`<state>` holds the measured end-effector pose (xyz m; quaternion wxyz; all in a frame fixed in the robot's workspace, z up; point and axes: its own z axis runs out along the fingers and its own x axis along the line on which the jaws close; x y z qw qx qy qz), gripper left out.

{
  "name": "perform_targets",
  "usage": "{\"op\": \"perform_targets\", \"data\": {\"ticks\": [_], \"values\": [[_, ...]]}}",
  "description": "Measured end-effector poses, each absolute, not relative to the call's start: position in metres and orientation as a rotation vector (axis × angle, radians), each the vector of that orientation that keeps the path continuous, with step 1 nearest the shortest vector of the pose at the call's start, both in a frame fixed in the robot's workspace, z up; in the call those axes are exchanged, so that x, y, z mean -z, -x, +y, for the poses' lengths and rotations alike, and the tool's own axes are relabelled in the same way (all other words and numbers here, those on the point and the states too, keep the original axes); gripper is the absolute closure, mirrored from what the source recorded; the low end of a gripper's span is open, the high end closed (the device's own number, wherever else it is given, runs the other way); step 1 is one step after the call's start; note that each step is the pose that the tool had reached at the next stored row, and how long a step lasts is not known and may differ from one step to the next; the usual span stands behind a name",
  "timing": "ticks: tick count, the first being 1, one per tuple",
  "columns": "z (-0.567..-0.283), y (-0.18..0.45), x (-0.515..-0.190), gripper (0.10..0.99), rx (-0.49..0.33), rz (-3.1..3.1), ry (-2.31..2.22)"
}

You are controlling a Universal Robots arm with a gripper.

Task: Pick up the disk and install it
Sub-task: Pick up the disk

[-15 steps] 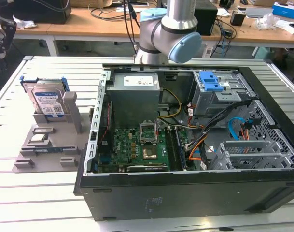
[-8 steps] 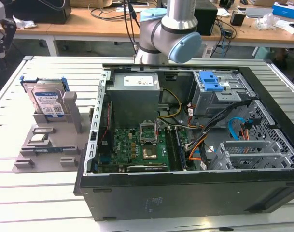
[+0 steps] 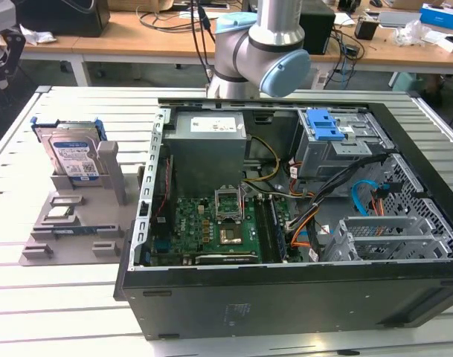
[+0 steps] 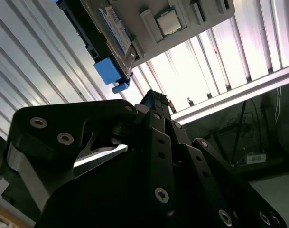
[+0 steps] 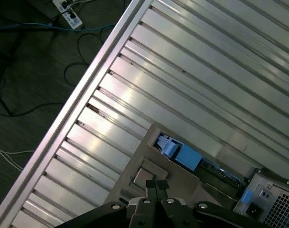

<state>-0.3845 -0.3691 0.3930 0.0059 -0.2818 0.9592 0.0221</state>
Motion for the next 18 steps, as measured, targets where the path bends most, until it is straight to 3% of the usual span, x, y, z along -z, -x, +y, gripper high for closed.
{"op": "perform_targets", "data": {"ticks": [18], "values": [[-0.3692, 0.3845, -0.3930, 0.980, -0.071, 2.887, 1.220]]}}
